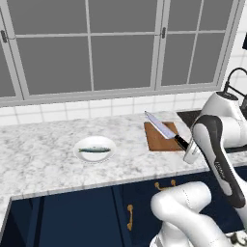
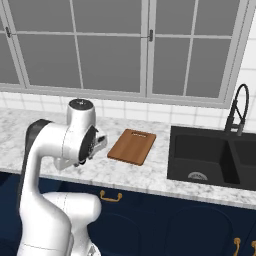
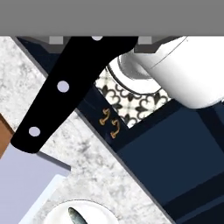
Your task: Pick up the knife from the drawer and place it on the cutting board. Then place the meat from the plate to the cutting board.
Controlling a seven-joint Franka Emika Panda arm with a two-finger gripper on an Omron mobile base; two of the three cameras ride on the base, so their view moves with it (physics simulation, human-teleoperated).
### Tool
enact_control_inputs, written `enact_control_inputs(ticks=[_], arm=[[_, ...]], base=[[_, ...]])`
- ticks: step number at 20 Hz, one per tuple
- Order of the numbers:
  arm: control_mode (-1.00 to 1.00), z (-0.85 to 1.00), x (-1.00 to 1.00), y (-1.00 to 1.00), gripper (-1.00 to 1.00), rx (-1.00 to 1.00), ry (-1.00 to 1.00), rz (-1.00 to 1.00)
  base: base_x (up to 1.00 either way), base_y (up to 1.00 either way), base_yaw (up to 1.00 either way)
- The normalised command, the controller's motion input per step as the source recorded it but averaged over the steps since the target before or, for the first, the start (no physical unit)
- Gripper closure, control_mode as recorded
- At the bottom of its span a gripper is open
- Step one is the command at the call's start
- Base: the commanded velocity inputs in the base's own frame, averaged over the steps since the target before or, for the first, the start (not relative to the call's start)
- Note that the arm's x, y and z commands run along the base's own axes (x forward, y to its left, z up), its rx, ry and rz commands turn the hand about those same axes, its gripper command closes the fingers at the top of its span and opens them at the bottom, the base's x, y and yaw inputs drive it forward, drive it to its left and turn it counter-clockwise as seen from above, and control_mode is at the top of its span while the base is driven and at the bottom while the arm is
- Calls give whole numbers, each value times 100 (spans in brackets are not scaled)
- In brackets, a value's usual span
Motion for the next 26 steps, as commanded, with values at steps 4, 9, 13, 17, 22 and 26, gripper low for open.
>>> enact_control_inputs(ticks=[4, 9, 13, 17, 22, 26], arm=[[-100, -8, 100, -62, 100, 1, 18, -33], [-100, -23, 87, -35, 100, 0, 13, -33], [-100, -44, 76, -13, 100, 0, 7, -24], [-100, -50, 61, 0, 100, -2, 1, -21], [-100, -45, 35, 0, 100, -11, 0, -14], [-100, -46, 18, -6, 100, -10, 0, -8]], base=[[0, 0, 0], [0, 0, 0], [0, 0, 0], [0, 0, 0], [0, 0, 0], [0, 0, 0]])
